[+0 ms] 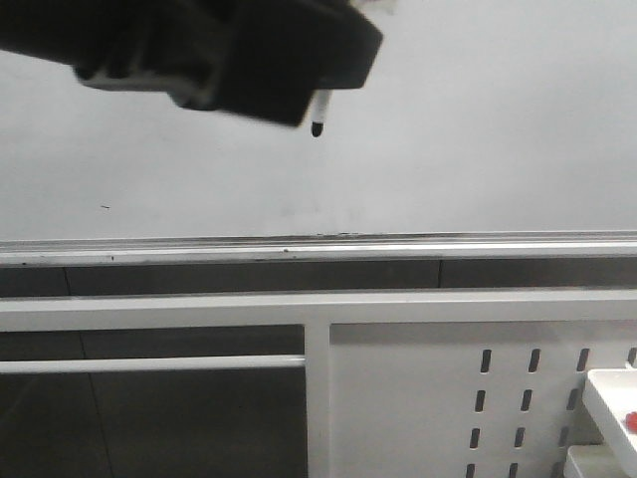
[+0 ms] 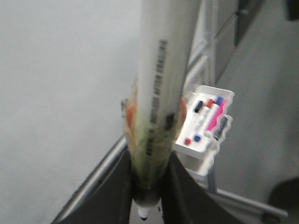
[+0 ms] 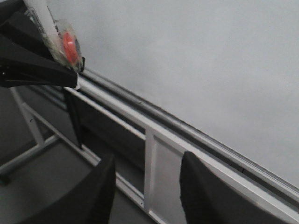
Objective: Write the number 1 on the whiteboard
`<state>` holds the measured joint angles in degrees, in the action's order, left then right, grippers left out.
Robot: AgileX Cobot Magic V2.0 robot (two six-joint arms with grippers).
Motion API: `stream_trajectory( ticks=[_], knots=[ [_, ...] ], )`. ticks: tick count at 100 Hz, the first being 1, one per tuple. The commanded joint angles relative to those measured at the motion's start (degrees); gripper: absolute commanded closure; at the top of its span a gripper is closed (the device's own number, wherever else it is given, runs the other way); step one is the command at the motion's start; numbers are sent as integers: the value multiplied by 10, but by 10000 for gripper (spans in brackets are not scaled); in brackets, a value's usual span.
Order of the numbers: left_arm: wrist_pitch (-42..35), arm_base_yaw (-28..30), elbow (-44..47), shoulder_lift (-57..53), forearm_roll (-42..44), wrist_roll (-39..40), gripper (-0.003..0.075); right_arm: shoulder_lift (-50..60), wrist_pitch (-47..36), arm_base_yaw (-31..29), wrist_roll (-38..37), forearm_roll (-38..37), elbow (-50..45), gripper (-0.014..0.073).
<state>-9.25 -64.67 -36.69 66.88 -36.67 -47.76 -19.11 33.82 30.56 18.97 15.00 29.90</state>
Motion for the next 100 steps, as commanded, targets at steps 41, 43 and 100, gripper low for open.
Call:
stream_trajectory(
  ticks=[41, 43, 100],
  knots=[
    [144, -10, -20, -50, 123, -48, 740, -229, -22, 178, 110, 18, 138, 195],
    [144, -10, -20, -50, 125, -48, 740, -231, -28, 182, 110, 18, 138, 183],
    [152, -10, -20, -34, 159, -48, 740, -304, -139, 264, 110, 40, 138, 173]
  ],
)
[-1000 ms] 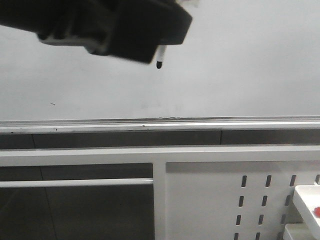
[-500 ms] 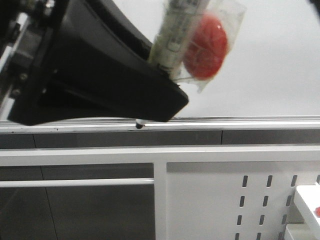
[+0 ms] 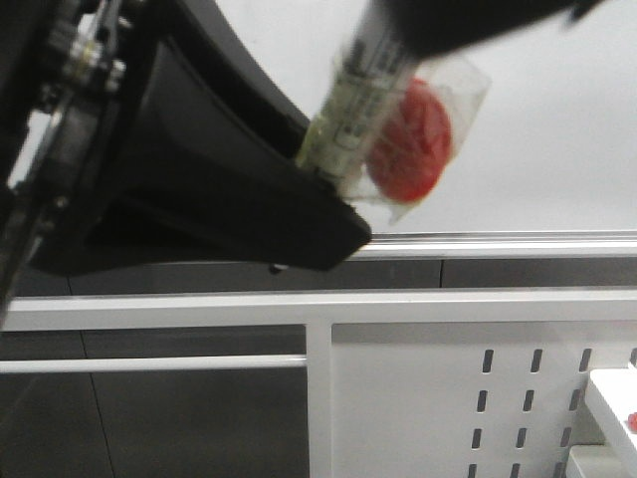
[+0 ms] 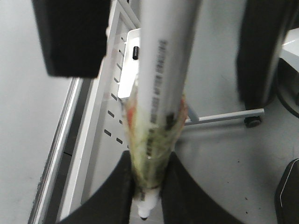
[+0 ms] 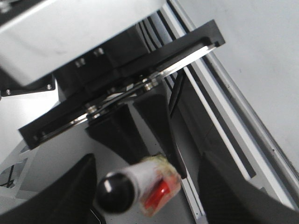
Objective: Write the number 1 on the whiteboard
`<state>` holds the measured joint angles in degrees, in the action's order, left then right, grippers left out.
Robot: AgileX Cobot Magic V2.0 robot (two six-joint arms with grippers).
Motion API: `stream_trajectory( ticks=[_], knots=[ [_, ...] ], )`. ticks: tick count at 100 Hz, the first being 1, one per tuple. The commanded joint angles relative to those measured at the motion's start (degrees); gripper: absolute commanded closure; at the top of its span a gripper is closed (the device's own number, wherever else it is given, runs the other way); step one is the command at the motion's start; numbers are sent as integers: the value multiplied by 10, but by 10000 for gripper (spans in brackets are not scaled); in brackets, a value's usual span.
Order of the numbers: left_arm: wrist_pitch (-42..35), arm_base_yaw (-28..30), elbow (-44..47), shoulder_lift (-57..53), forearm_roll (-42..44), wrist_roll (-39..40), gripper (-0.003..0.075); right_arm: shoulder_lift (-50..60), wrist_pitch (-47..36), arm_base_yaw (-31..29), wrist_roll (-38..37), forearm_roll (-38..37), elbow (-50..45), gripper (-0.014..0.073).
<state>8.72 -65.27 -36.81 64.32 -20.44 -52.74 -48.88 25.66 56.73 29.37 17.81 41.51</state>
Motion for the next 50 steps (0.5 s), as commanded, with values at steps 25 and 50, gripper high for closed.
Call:
stream_trajectory(
  ticks=[25, 50],
  knots=[
    [-20, -4, -19, -8, -3, 1, 740, -13, -42, 2, 5, 25, 22, 405],
    [-20, -4, -19, -8, -5, 1, 740, -13, 18, 2, 5, 25, 22, 663]
  ],
)
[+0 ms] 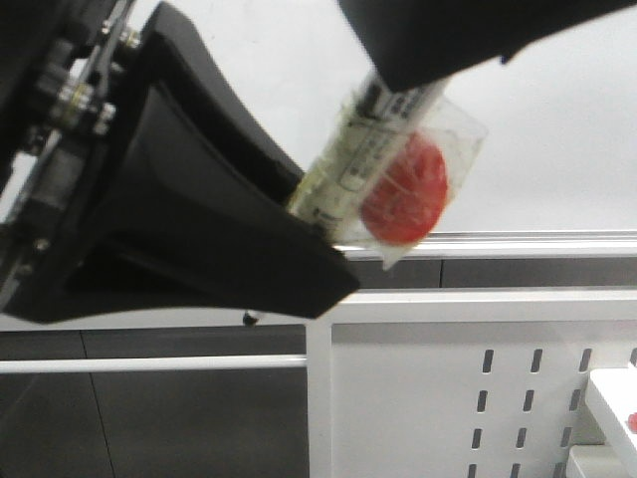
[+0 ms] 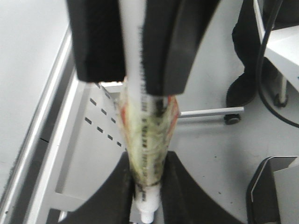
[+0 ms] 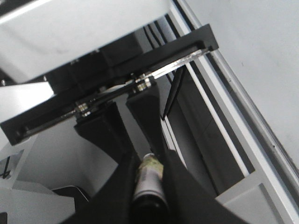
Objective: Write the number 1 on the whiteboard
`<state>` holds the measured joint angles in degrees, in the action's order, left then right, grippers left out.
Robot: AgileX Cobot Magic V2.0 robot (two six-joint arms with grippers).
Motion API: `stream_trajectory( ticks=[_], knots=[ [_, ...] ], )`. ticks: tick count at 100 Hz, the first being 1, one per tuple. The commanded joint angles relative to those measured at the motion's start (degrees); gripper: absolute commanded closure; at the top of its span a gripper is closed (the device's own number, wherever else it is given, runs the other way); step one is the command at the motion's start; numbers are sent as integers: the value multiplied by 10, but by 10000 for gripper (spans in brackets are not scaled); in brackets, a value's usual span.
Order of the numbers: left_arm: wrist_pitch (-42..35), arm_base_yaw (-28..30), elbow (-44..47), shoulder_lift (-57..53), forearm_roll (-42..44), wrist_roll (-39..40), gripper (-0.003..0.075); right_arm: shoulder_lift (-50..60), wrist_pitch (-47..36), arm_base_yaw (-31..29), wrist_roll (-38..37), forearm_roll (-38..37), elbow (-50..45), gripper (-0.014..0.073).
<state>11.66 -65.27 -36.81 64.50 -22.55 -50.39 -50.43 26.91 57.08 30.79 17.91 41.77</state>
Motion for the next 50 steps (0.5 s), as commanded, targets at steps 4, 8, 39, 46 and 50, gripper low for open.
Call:
stream_trajectory(
  ticks=[4, 8, 39, 46, 50],
  knots=[
    [-50, -4, -19, -10, 14, -22, 739, 2, 7, -1, -9, 24, 19, 663],
    [-51, -4, -19, -10, 3, -16, 738, 2, 5, -1, -9, 24, 19, 663],
    [-49, -4, -22, -72, -124, -13, 157, 28, -50, -2, -9, 14, 18, 662],
    [-49, -4, -22, -101, -134, -13, 122, 42, -68, -2, -9, 1, 18, 662],
    [-49, -4, -22, -118, -142, -13, 125, 52, -76, -2, -9, -11, 18, 661]
  ],
)
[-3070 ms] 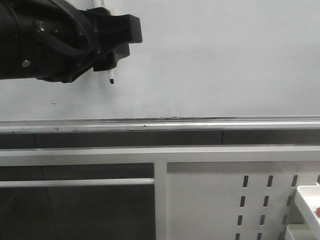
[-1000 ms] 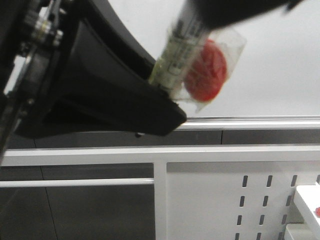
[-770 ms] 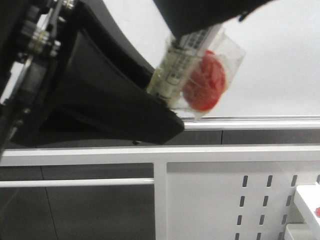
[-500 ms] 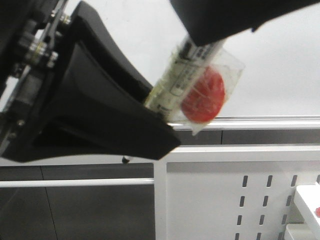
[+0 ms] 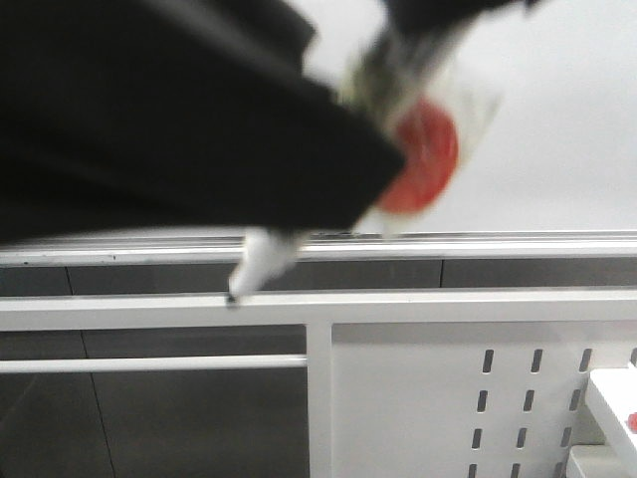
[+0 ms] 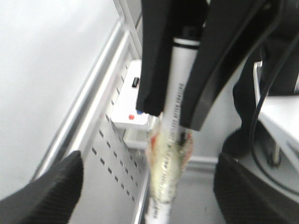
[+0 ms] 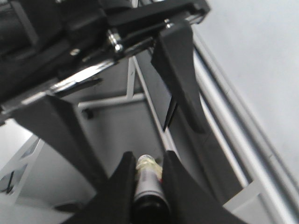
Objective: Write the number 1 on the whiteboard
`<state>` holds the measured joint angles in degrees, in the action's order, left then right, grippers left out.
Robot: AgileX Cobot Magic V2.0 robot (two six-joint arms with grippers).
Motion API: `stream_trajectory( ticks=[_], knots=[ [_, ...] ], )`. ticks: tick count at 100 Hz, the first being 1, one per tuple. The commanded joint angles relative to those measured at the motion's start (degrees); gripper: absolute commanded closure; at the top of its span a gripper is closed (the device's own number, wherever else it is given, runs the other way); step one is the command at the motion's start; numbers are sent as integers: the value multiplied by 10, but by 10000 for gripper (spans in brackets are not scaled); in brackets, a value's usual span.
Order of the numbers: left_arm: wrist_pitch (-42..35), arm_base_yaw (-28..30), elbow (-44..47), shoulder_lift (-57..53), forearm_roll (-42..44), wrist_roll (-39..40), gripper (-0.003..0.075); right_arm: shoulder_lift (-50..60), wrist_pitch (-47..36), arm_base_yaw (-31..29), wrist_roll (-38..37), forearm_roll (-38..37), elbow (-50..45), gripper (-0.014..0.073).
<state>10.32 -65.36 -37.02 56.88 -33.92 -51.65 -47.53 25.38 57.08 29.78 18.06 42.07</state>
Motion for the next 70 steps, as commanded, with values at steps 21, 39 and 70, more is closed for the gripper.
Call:
stream_trajectory(
  ticks=[21, 39, 70],
  knots=[
    [-33, -3, -20, -166, -76, 0, 290, 73, -77, -15, 1, -73, 14, 638],
    [-38, 7, -8, -286, -81, 21, 553, 106, -132, -85, 1, -114, -10, 638],
    [-69, 154, 113, -436, -81, 76, 740, 105, -291, -203, 1, -171, -72, 639]
  ],
)
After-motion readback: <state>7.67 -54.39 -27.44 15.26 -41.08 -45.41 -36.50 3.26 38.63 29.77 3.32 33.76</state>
